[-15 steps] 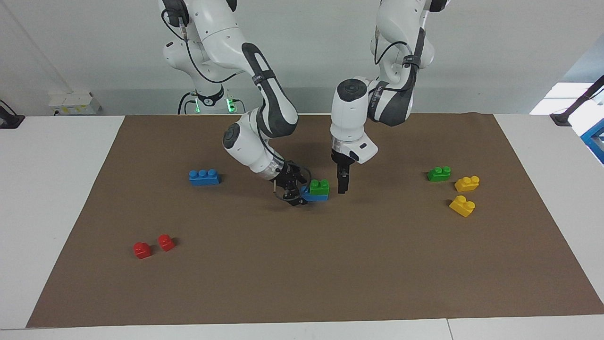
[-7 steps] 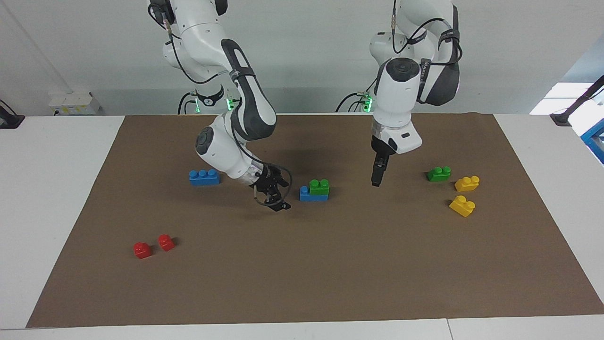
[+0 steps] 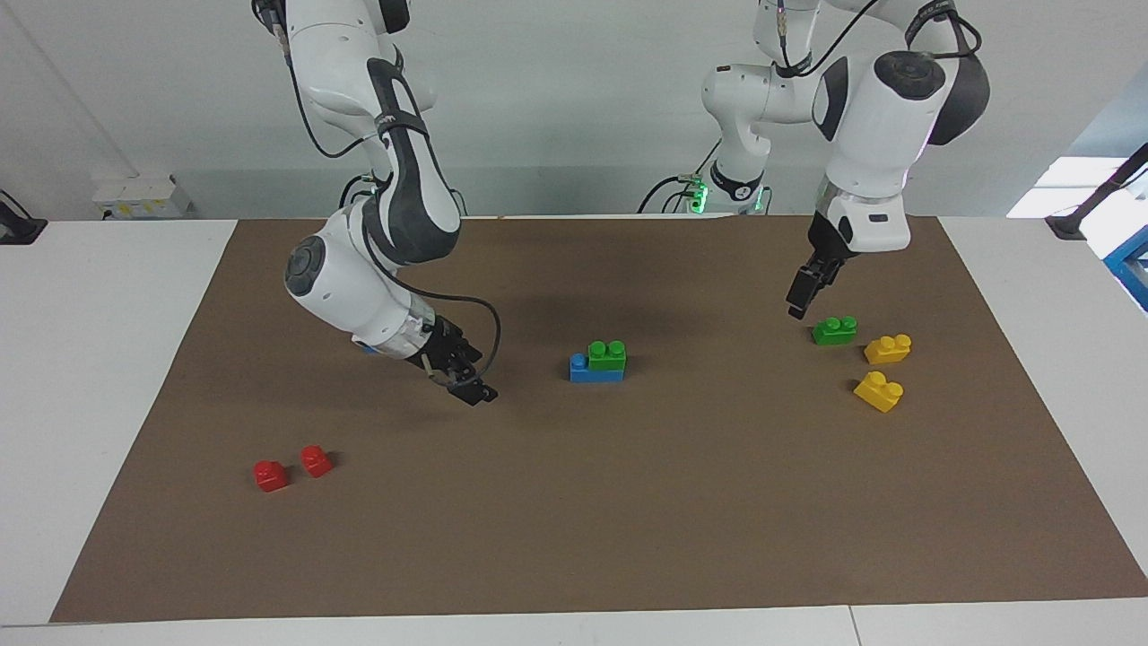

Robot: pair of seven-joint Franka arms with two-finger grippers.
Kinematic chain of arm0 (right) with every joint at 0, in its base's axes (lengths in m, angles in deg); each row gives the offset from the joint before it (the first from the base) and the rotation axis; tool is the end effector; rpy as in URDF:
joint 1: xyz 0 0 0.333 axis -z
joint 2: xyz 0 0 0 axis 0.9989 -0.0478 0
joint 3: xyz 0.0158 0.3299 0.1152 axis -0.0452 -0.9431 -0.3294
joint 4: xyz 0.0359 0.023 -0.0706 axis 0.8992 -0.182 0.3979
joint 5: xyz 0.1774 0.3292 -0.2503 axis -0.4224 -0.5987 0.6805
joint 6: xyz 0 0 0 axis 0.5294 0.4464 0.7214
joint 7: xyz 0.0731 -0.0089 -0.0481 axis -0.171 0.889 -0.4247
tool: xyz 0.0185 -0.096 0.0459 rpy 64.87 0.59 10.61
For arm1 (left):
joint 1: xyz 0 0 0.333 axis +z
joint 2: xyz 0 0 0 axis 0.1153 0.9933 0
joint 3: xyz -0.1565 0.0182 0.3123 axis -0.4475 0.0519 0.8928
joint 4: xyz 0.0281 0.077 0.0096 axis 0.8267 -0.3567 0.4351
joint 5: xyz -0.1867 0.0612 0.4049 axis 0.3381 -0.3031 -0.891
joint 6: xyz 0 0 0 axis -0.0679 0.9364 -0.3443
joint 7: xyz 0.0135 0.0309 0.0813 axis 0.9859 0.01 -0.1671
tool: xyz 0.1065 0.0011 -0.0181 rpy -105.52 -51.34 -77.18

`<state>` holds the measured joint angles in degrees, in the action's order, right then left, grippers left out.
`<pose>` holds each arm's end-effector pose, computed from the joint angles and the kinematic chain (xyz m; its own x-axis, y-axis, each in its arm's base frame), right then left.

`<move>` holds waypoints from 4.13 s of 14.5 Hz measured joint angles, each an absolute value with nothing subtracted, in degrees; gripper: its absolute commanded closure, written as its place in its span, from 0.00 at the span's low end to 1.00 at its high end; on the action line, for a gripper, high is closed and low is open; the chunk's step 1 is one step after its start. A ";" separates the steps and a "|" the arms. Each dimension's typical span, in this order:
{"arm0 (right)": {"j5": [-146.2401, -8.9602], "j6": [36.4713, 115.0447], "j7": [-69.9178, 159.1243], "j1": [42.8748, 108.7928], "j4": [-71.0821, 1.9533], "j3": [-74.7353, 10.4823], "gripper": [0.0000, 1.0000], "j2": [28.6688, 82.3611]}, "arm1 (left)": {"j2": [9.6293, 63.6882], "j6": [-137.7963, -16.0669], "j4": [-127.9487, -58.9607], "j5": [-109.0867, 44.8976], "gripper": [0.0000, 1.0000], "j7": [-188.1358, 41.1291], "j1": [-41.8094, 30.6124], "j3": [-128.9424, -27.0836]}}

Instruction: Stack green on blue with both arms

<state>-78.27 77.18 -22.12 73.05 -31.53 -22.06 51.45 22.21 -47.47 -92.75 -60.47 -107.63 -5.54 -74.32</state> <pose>0.6883 0.1687 0.3845 0.4496 -0.7928 -0.4116 -0.8921 -0.4214 -0.1629 0.5895 -0.1154 0.5617 0.7923 0.6028 0.0950 0.6029 -0.7972 0.0307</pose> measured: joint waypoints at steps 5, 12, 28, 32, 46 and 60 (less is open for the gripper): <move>-67.68 72.13 -11.32 73.67 -27.48 -22.05 0.09 53.62 | 21.12 -41.84 -89.60 -60.41 0.00 -91.83 -1.83 -74.16; -50.25 62.84 7.14 76.46 -23.61 -21.93 0.06 61.00 | 19.58 -38.25 -87.83 -58.93 0.00 -82.13 -0.22 -74.00; -44.86 50.70 24.84 82.25 -23.43 -21.83 0.06 71.98 | 22.68 -30.87 -77.58 -57.92 0.00 -70.51 8.45 -78.48; -44.82 49.82 26.85 84.89 -23.52 -21.84 0.06 73.29 | 23.91 -30.62 -77.33 -57.92 0.00 -68.65 8.40 -79.11; -44.84 48.25 27.91 88.32 -23.98 -22.46 0.07 73.29 | 24.48 -29.76 -76.76 -57.86 0.00 -67.64 8.40 -79.35; -45.86 46.47 27.91 88.18 -24.33 -22.79 0.07 73.36 | 24.47 -29.69 -76.63 -57.79 0.00 -67.62 8.40 -79.39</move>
<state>-45.86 46.47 27.91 88.18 -24.33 -22.79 73.36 24.47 -29.69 -76.63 -57.79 -67.62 8.40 -79.39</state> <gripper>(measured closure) 0.097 0.000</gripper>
